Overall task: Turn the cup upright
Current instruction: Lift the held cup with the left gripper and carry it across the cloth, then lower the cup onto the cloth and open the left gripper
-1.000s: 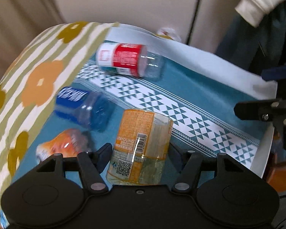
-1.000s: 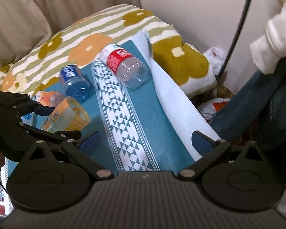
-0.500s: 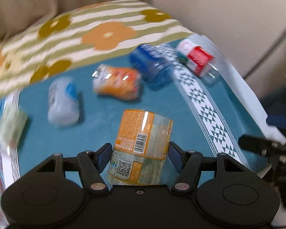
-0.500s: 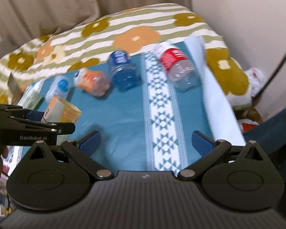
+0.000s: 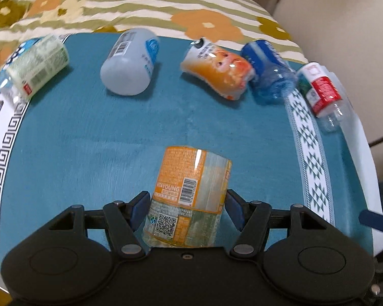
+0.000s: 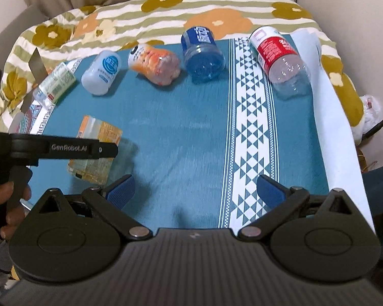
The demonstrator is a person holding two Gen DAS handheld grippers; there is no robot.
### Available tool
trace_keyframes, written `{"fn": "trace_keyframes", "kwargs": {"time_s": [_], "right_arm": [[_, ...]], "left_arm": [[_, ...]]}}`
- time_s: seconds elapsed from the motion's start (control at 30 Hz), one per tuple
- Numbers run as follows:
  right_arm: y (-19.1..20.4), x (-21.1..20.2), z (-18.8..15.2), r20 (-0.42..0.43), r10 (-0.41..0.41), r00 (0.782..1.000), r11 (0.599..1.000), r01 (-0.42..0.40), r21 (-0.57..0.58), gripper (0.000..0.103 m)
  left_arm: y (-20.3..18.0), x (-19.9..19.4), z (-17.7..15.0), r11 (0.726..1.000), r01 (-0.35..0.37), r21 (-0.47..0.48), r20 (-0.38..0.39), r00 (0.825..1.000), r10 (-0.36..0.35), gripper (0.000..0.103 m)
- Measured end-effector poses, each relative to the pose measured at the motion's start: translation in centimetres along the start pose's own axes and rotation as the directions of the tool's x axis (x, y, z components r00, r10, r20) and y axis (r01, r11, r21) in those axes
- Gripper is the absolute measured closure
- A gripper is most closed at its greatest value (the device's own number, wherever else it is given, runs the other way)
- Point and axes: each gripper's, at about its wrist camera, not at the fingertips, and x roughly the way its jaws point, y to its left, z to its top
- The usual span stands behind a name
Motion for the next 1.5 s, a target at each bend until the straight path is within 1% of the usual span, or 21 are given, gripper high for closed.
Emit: {"fn": "trace_keyframes", "kwargs": {"time_s": [0.23,0.3,0.33,0.37,0.53,0.6,0.73,0.87,0.97,1.03,1.17,1.23,1.33,1.4,1.5], "right_arm": [[-0.3,0.4,-0.2,-0.013,0.002,1.0,1.0,-0.002,-0.006,0.0],[-0.3,0.4,-0.2,-0.012,0.002,1.0,1.0,-0.003,-0.006,0.0],[-0.4,0.4,-0.2,-0.01,0.003,1.0,1.0,-0.003,-0.006,0.0],[-0.4,0.3,-0.2,-0.008,0.004,1.0,1.0,-0.004,-0.007,0.0],[-0.5,0.1,-0.2,0.001,0.011,1.0,1.0,-0.011,-0.006,0.0],[-0.5,-0.2,-0.1,0.002,0.019,1.0,1.0,-0.019,-0.003,0.0],[-0.4,-1.3,0.7,0.013,0.029,0.999,1.0,-0.029,0.005,0.0],[0.3,-2.2,2.1,0.029,0.038,0.999,0.999,-0.039,0.016,0.0],[1.1,-2.3,3.2,0.017,0.069,0.997,0.997,-0.069,0.038,0.0],[2.0,-1.9,4.1,-0.013,0.09,0.996,0.994,-0.09,0.059,0.0],[4.2,-0.2,5.7,-0.062,0.091,0.994,0.993,-0.086,0.075,0.0],[5.2,1.1,6.7,-0.087,0.106,0.991,0.99,-0.097,0.103,0.0],[6.1,3.4,7.9,-0.13,0.161,0.978,0.973,-0.135,0.19,0.0],[6.6,5.2,8.5,-0.157,0.192,0.969,0.956,-0.149,0.251,0.0],[7.6,7.9,8.7,-0.202,0.219,0.954,0.936,-0.147,0.32,0.0]], "left_arm": [[0.4,0.7,0.5,0.999,-0.005,-0.038,0.004,1.0,0.005,0.033],[0.3,0.6,0.5,0.999,-0.011,-0.035,0.01,1.0,0.011,0.019],[0.3,0.4,0.5,0.999,-0.012,-0.034,0.018,1.0,0.013,0.011],[0.3,0.2,0.5,0.999,-0.012,-0.033,0.028,1.0,0.013,0.008],[-0.2,-0.7,0.4,0.999,-0.037,-0.003,0.047,0.998,0.037,0.008],[-0.4,-1.3,0.4,0.999,-0.035,0.005,0.047,0.998,0.035,0.008],[-0.8,-3.9,0.0,0.998,-0.046,0.045,0.074,0.996,0.042,0.0],[-0.4,-6.5,-0.6,0.992,-0.084,0.089,0.099,0.992,0.075,0.0],[0.8,-7.9,-1.0,0.992,-0.091,0.09,0.099,0.992,0.082,0.0],[2.0,-8.7,-1.3,0.993,-0.086,0.085,0.098,0.992,0.077,0.0],[4.4,-10.3,-1.8,0.993,-0.084,0.086,0.122,0.99,0.074,0.0],[5.6,-10.9,-2.0,0.993,-0.087,0.077,0.139,0.987,0.076,0.0],[7.6,-11.4,-2.3,0.994,-0.085,0.064,0.152,0.985,0.075,0.0],[9.1,-11.3,-2.5,0.997,-0.063,0.055,0.142,0.988,0.054,0.0],[11.5,-11.0,-2.9,0.999,-0.031,0.029,0.115,0.993,0.028,0.0]]}}
